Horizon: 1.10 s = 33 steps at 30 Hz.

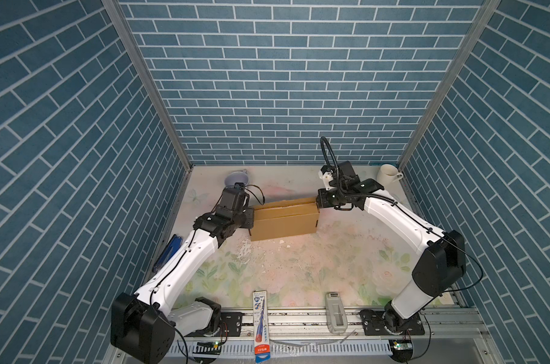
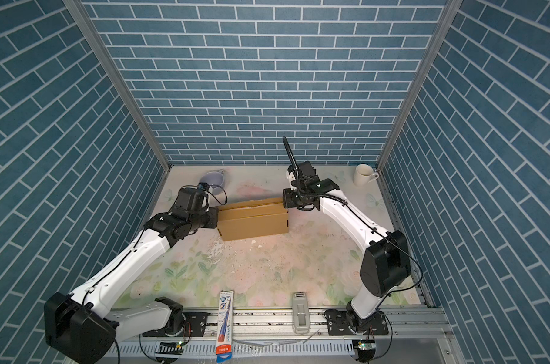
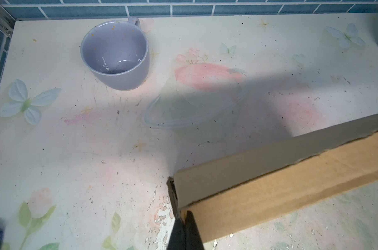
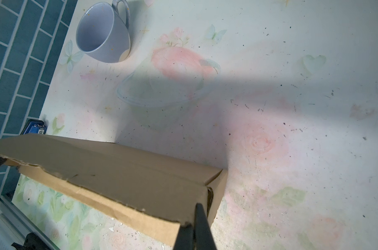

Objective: Assemble paper box
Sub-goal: Fold and tuck the lid into the gap.

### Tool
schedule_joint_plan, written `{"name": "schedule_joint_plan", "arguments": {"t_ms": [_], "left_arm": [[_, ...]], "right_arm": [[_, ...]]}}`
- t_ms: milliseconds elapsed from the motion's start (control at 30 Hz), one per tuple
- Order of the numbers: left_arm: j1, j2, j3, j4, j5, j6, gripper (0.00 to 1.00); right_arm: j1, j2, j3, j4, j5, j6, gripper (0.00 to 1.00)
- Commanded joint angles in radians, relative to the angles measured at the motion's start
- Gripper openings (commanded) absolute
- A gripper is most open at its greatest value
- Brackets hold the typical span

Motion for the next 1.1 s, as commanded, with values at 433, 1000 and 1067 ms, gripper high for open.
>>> {"name": "schedule_joint_plan", "arguments": {"t_ms": [433, 1000, 1067], "left_arm": [[-0.015, 0.021, -0.049, -0.043, -0.061, -0.053, 0.0], [-0.015, -0.017, -0.128, 0.034, -0.064, -0.036, 0.0], [-0.016, -0.031, -0.144, 0.049, -0.065, -0.03, 0.0]], "right_arm": [[0.037, -0.088, -0.107, 0.033, -0.03, 0.045, 0.19], [0.011, -0.195, -0.104, 0.012, -0.011, 0.145, 0.56], [-0.009, -0.183, -0.088, 0.017, -0.026, 0.199, 0.57]]}}
